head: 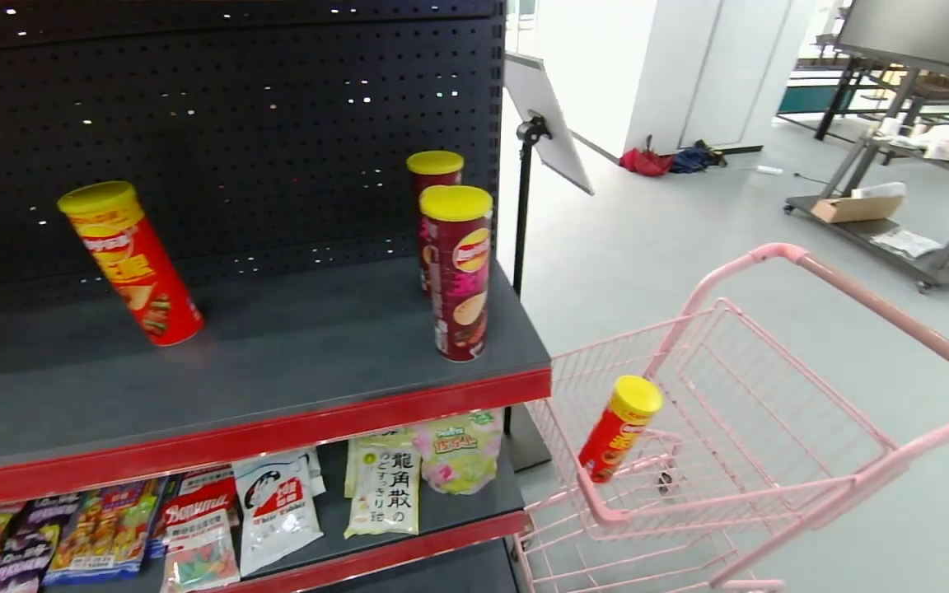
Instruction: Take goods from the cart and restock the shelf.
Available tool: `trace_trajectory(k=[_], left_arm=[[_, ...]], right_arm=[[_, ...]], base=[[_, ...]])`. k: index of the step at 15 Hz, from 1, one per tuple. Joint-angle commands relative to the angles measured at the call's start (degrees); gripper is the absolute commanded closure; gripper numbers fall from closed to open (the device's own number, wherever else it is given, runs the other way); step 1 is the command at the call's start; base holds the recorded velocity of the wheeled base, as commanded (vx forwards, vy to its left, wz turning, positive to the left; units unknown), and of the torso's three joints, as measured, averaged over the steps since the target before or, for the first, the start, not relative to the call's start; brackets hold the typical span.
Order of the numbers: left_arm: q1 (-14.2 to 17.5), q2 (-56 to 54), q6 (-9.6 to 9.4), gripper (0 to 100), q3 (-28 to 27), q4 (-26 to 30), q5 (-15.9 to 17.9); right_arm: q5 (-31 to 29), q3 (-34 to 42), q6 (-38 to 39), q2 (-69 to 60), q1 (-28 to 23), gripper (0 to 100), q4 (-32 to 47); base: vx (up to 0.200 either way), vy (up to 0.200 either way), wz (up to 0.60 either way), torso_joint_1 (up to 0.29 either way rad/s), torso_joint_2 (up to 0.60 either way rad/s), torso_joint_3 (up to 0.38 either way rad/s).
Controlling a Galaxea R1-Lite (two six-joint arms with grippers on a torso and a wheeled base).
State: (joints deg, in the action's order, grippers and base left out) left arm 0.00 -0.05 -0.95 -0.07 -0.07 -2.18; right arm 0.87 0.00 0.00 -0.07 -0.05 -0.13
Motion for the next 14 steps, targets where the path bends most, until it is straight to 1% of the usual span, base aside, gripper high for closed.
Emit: trace_trajectory(k=[1, 7, 14], left_arm=[[0.00, 0.05, -0.02, 0, -0.01, -0.01, -0.02], [0.00, 0.05, -0.02, 0, -0.01, -0.01, -0.02], [0.00, 0.05, 0.16, 0, -0.01, -0.01, -0.02]], right_arm=[[0.01, 0.00, 0.00, 0.07, -0.04, 0, -0.04], [-0.07, 0.00, 0.00, 0.07, -0.04, 0, -0.04], [-0.16, 0.00, 0.18, 0.07, -0.04, 0, -0.04]], base=[[0.000, 0.000, -0.60, 0.002, 0.00, 0.007], [0.000, 0.000, 0.00, 0.000, 0.00, 0.000], [0.000, 0.000, 0.00, -0.135, 0.32, 0.184]])
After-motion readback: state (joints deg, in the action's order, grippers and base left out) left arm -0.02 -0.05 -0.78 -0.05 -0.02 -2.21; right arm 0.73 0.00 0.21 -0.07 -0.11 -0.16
